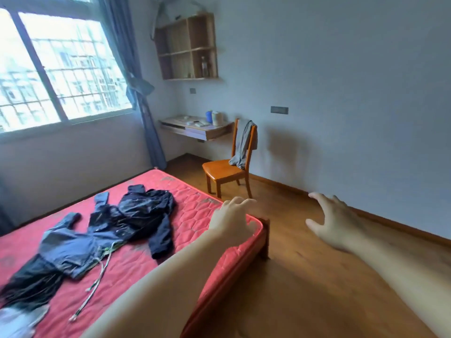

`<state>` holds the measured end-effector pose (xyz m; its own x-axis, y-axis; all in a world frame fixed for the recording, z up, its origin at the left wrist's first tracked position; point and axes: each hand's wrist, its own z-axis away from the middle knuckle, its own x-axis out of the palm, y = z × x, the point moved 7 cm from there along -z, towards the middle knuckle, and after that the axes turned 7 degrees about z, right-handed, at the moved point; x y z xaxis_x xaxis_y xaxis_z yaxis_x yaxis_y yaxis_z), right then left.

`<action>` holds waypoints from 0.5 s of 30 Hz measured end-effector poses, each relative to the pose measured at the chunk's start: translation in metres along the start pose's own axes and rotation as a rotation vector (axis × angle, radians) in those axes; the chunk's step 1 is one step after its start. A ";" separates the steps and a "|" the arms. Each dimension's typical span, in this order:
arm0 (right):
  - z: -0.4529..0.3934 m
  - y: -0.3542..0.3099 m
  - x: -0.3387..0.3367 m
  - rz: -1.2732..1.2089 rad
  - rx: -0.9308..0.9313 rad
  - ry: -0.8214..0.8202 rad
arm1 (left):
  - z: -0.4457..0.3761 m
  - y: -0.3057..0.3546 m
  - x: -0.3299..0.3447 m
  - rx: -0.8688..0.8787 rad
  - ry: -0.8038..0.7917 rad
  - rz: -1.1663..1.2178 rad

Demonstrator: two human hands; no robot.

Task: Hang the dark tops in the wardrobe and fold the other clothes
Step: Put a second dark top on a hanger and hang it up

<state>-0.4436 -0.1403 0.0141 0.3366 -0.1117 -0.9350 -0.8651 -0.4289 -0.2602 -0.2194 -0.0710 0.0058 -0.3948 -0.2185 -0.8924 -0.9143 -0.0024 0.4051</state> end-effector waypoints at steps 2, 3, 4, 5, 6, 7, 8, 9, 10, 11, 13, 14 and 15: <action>-0.008 -0.035 0.012 -0.020 -0.068 -0.024 | 0.022 -0.030 -0.013 -0.067 0.037 -0.004; -0.012 -0.054 0.018 -0.023 -0.105 -0.037 | 0.033 -0.045 -0.020 -0.104 0.053 -0.009; -0.017 -0.073 0.024 -0.024 -0.141 -0.051 | 0.043 -0.061 -0.027 -0.145 0.069 -0.014; -0.022 -0.092 0.031 -0.025 -0.175 -0.062 | 0.053 -0.076 -0.035 -0.184 0.087 -0.020; -0.026 -0.112 0.038 -0.029 -0.209 -0.072 | 0.062 -0.091 -0.043 -0.220 0.104 -0.026; -0.031 -0.131 0.044 -0.033 -0.242 -0.078 | 0.072 -0.105 -0.051 -0.253 0.120 -0.034; -0.034 -0.151 0.051 -0.035 -0.276 -0.083 | 0.082 -0.121 -0.059 -0.288 0.132 -0.039; -0.038 -0.171 0.057 -0.036 -0.310 -0.088 | 0.093 -0.137 -0.067 -0.322 0.144 -0.043; -0.040 -0.190 0.064 -0.040 -0.344 -0.090 | 0.103 -0.152 -0.074 -0.354 0.156 -0.047; -0.042 -0.208 0.070 -0.047 -0.374 -0.095 | 0.113 -0.168 -0.081 -0.384 0.168 -0.048; -0.045 -0.240 0.085 -0.055 -0.422 -0.110 | 0.129 -0.201 -0.094 -0.448 0.188 -0.045; -0.048 -0.254 0.092 -0.057 -0.443 -0.117 | 0.135 -0.216 -0.099 -0.479 0.193 -0.041; -0.051 -0.267 0.099 -0.057 -0.461 -0.124 | 0.141 -0.231 -0.103 -0.506 0.194 -0.036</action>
<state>-0.1607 -0.0823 0.0031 0.3073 0.0192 -0.9514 -0.5822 -0.7871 -0.2039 0.0192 0.0891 -0.0240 -0.2965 -0.3860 -0.8736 -0.7501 -0.4721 0.4631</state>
